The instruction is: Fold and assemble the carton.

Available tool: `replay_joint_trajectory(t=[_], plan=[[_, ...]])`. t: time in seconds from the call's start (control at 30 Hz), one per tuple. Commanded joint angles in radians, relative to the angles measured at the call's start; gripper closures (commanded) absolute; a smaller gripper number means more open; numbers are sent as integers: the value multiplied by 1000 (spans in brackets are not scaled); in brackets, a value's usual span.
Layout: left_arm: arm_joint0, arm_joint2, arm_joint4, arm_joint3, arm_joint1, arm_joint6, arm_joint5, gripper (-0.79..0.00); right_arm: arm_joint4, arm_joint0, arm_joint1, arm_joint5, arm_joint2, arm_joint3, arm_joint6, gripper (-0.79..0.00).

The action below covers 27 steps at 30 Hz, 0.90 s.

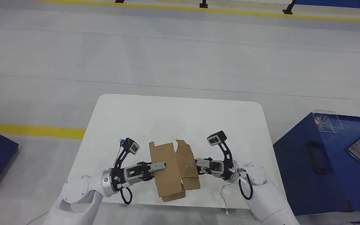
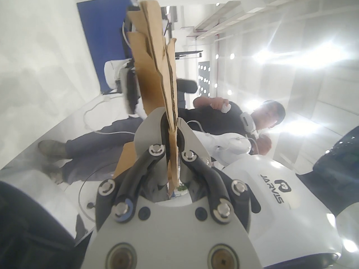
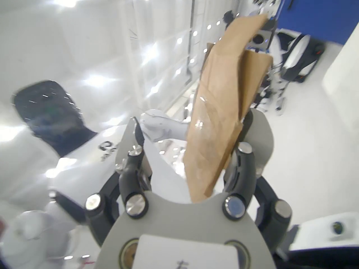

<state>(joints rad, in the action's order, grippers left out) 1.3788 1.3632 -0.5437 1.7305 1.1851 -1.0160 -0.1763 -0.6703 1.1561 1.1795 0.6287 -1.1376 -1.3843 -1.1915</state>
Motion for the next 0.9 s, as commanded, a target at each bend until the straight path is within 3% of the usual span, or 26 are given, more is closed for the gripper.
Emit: replay_joint_trajectory(t=[0.0,0.1,0.27,0.47,0.5,0.53,0.57,0.6,0.67,0.7,0.73,0.87], plan=[[11,-25,-15,-7,11,131,-118,0,96,27,-7,87,-30,-45,87,-785],[15,-110,-43,-57,35,253,-315,0,204,57,-19,207,-43,-88,206,-785],[-39,-254,-178,-187,75,285,-514,0,343,71,-34,354,4,-100,354,-785],[-100,-342,-361,-294,106,176,-609,0,385,47,-32,384,13,-68,398,-785],[-107,-344,-376,-312,108,160,-618,0,379,48,-29,384,19,-70,402,-702],[-114,-347,-391,-325,111,150,-628,0,375,46,-26,384,21,-69,403,-493],[-119,-350,-407,-336,114,139,-635,0,375,45,-24,384,20,-67,404,-339],[-125,-350,-417,-348,116,129,-639,0,370,46,-22,384,22,-69,405,-320],[-135,-349,-435,-369,120,122,-651,0,353,47,-17,384,25,-67,398,-194],[-142,-348,-436,-381,121,120,-651,0,345,47,-15,384,26,-66,393,-68],[-148,-347,-439,-390,123,118,-651,0,337,46,-13,384,26,-64,389,0],[-163,-340,-467,-412,129,106,-651,0,340,40,-5,384,25,-49,384,0]])
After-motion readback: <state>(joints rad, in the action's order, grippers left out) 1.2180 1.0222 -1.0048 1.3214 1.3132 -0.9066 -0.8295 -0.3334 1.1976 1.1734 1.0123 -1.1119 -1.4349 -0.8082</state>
